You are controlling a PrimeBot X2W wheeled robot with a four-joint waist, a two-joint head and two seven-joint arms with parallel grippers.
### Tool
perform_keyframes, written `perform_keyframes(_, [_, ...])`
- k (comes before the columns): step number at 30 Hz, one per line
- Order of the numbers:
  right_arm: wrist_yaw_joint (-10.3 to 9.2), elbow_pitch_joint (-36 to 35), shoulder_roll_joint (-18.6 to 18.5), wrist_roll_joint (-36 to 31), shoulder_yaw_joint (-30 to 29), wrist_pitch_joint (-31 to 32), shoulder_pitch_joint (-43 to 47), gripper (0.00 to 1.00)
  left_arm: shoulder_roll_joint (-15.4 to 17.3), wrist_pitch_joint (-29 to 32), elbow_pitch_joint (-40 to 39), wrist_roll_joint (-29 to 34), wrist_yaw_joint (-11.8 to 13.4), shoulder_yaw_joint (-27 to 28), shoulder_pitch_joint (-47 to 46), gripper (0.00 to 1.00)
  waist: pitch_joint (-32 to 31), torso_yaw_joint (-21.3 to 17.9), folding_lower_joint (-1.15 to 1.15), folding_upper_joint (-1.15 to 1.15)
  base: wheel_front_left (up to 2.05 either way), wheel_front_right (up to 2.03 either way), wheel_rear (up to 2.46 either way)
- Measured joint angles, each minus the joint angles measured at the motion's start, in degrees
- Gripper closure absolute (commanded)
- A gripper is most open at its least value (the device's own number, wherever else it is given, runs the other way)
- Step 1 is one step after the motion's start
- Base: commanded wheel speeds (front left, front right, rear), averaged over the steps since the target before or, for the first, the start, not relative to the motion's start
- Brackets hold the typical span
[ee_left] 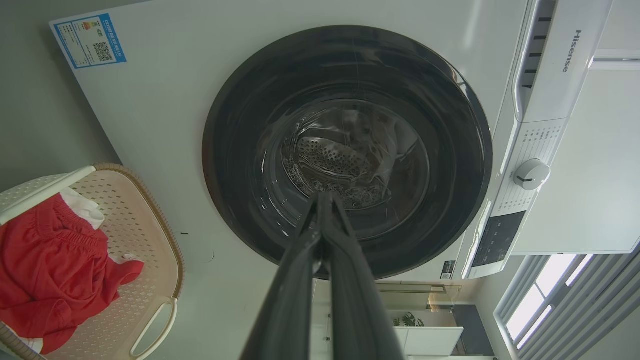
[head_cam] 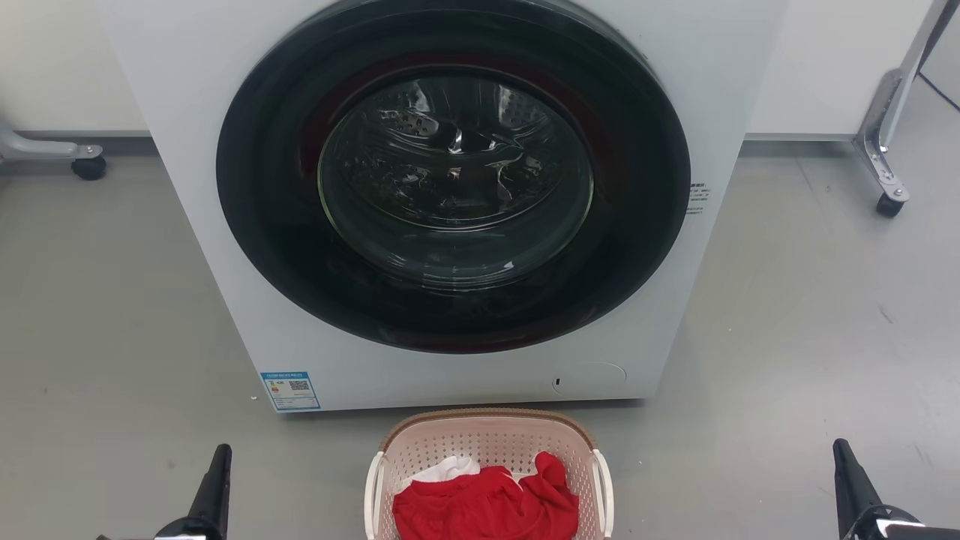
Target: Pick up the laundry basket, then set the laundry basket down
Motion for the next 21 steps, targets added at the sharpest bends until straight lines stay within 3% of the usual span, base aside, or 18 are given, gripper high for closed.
perform_keyframes(10, [0.0,0.0,0.0,0.0,0.0,0.0,0.0,1.0,0.0,0.0,0.0,0.0,0.0,0.0,0.0,1.0,0.0,0.0,0.0,0.0,0.0,0.0,0.0])
perform_keyframes(11, [-0.01,0.3,0.1,0.0,0.1,0.0,0.1,0.0,0.0,0.0,0.3,0.0,0.0,0.0,0.2,0.0,0.0,0.0,0.0,0.0,0.0,0.0,0.0])
perform_keyframes(21, [-0.2,3.3,1.3,-0.1,2.0,-1.2,3.4,0.0,-0.9,-1.1,3.0,0.1,0.1,-1.8,3.6,0.0,0.0,0.0,0.0,0.0,0.0,0.0,0.0])
